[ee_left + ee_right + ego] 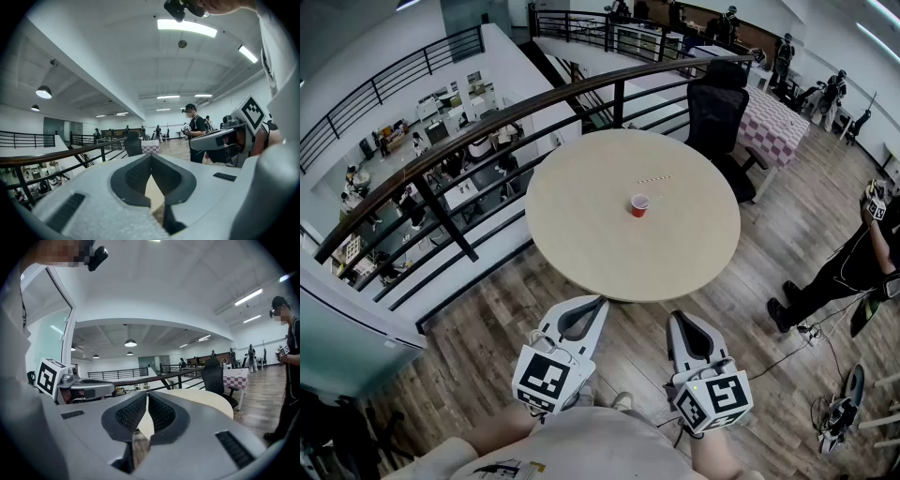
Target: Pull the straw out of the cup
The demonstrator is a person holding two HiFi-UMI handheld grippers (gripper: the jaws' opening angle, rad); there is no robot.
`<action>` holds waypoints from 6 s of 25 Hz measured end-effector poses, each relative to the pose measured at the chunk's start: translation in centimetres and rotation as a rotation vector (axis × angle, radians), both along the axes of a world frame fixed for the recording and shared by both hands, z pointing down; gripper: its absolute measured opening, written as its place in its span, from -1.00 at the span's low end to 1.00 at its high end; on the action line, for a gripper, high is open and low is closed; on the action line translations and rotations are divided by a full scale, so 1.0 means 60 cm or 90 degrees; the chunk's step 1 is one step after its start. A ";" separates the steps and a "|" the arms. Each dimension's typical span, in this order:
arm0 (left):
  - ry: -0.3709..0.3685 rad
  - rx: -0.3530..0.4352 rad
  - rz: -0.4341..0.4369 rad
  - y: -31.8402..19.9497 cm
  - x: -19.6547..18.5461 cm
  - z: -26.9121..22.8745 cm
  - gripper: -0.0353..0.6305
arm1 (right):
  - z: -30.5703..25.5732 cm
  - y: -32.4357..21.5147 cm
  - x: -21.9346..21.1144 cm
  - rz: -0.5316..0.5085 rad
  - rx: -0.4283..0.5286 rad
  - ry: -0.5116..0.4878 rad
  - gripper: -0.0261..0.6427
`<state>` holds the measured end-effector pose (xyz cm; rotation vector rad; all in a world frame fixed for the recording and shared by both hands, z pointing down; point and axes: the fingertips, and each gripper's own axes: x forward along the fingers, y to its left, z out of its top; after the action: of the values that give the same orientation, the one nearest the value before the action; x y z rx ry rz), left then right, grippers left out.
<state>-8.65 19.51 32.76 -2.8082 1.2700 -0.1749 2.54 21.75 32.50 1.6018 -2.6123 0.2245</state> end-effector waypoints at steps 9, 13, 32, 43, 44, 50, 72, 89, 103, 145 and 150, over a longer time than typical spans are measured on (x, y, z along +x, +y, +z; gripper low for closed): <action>0.001 -0.015 0.015 -0.004 0.026 0.007 -0.86 | 0.000 -0.005 0.014 -0.008 0.009 -0.010 -0.83; -0.001 -0.016 0.015 -0.007 0.036 0.008 -0.86 | 0.000 -0.008 0.022 -0.012 0.009 -0.007 -0.83; 0.004 -0.037 -0.013 -0.021 0.108 0.030 -0.86 | 0.023 -0.025 0.090 -0.052 0.006 -0.032 -0.83; 0.007 -0.026 -0.018 -0.022 0.157 0.031 -0.86 | 0.026 -0.024 0.144 -0.053 0.018 -0.029 -0.83; 0.007 -0.029 -0.017 -0.022 0.160 0.032 -0.86 | 0.027 -0.026 0.148 -0.050 0.017 -0.031 -0.83; 0.000 -0.035 -0.017 -0.032 0.167 0.043 -0.86 | 0.035 -0.044 0.160 -0.049 0.010 -0.036 -0.83; 0.024 -0.030 0.016 -0.298 0.126 0.058 -0.86 | 0.054 -0.300 0.091 -0.062 -0.013 0.008 -0.83; 0.059 -0.089 0.066 -0.538 0.051 0.060 -0.86 | 0.043 -0.541 -0.009 -0.029 -0.040 0.026 -0.83; 0.046 -0.057 0.086 -0.619 0.031 0.059 -0.86 | 0.027 -0.624 -0.028 -0.006 -0.025 0.013 -0.83; -0.035 -0.171 0.030 -0.761 0.181 0.224 -0.86 | 0.237 -0.812 0.144 -0.062 -0.143 0.072 -0.57; -0.039 -0.202 0.029 -0.782 0.189 0.262 -0.86 | 0.298 -0.844 0.155 -0.068 -0.178 0.090 -0.57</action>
<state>2.69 -27.42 48.48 -3.0601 1.2629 -0.4986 11.85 -28.88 50.37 1.3332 -2.4236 0.4300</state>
